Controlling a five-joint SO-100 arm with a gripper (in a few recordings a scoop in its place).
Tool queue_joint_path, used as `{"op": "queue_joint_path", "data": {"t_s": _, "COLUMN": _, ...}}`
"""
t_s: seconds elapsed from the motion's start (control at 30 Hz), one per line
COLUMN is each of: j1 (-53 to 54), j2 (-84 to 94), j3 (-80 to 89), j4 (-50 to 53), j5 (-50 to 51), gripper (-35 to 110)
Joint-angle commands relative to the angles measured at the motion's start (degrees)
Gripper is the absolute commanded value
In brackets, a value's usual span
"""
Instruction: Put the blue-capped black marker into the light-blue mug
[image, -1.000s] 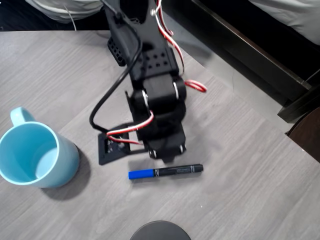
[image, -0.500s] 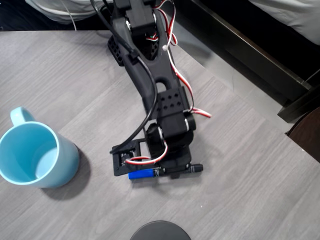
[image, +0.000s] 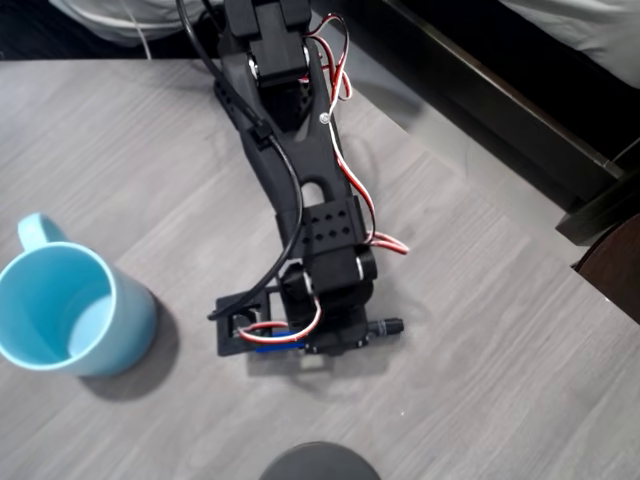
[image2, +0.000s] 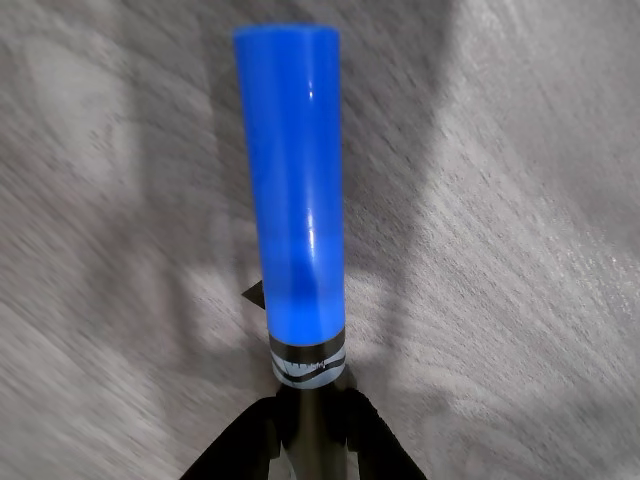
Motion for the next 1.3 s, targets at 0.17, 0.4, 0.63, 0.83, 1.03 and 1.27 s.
{"op": "queue_joint_path", "data": {"t_s": 0.17, "j1": 2.5, "j2": 17.3, "j3": -1.7, "j4": 5.3, "j5": 0.4, "gripper": 0}}
{"op": "queue_joint_path", "data": {"t_s": 0.4, "j1": 10.5, "j2": 40.1, "j3": -1.2, "j4": 9.1, "j5": 4.2, "gripper": 0}}
{"op": "queue_joint_path", "data": {"t_s": 0.63, "j1": 27.9, "j2": 51.8, "j3": 1.6, "j4": 9.1, "j5": 12.6, "gripper": 0}}
{"op": "queue_joint_path", "data": {"t_s": 0.83, "j1": 38.8, "j2": 60.6, "j3": 24.6, "j4": -17.0, "j5": 23.1, "gripper": 0}}
{"op": "queue_joint_path", "data": {"t_s": 1.03, "j1": 39.6, "j2": 59.9, "j3": 31.0, "j4": -26.3, "j5": 28.2, "gripper": 0}}
{"op": "queue_joint_path", "data": {"t_s": 1.27, "j1": 39.0, "j2": 55.8, "j3": 31.0, "j4": -32.3, "j5": 30.4, "gripper": 0}}
